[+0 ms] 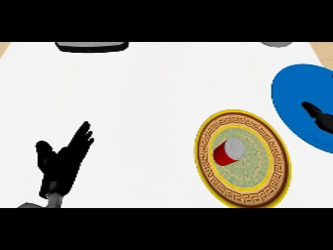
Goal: Pick the can from the plate and place it in the plate
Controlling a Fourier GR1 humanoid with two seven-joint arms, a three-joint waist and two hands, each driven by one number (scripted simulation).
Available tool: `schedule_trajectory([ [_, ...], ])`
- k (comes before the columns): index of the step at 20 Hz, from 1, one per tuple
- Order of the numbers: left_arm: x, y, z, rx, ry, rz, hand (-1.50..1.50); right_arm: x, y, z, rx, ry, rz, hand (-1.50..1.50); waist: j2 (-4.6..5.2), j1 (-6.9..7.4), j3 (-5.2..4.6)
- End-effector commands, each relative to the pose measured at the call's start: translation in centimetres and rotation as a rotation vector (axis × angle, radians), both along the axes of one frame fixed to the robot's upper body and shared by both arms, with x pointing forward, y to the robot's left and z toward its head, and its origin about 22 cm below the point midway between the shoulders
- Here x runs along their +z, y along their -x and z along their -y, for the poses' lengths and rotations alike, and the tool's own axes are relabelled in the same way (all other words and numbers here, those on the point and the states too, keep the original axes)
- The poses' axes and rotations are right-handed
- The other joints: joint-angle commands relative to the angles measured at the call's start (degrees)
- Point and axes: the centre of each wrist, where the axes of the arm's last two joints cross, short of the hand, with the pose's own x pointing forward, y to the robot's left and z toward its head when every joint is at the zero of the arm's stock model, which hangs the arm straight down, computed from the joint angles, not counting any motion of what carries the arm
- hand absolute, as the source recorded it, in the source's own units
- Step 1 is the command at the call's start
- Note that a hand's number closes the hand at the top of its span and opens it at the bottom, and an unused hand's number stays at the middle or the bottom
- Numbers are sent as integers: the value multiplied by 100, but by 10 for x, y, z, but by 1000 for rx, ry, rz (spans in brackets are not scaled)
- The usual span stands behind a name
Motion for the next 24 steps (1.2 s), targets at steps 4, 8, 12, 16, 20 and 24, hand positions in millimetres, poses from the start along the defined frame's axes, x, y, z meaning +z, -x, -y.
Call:
schedule_trajectory([
  [4,3,-3,10,-5,25,-26,0,4,31,18,31,113,-36,-150,-14,70,-2],
  [8,-9,3,11,5,25,-51,0,14,48,13,150,343,-276,-150,-23,9,-15],
  [12,3,-13,4,-4,10,-23,0,40,41,-7,235,501,-397,-150,-13,62,-14],
  [16,5,5,11,-7,18,-15,0,56,45,-29,227,585,-496,-150,-24,115,-8],
  [20,7,-2,9,9,22,-19,0,65,55,-67,226,627,-535,-150,-21,91,-7],
  [24,1,2,15,-6,-8,-17,0,39,55,-104,200,625,-552,-150,-11,104,-3],
])
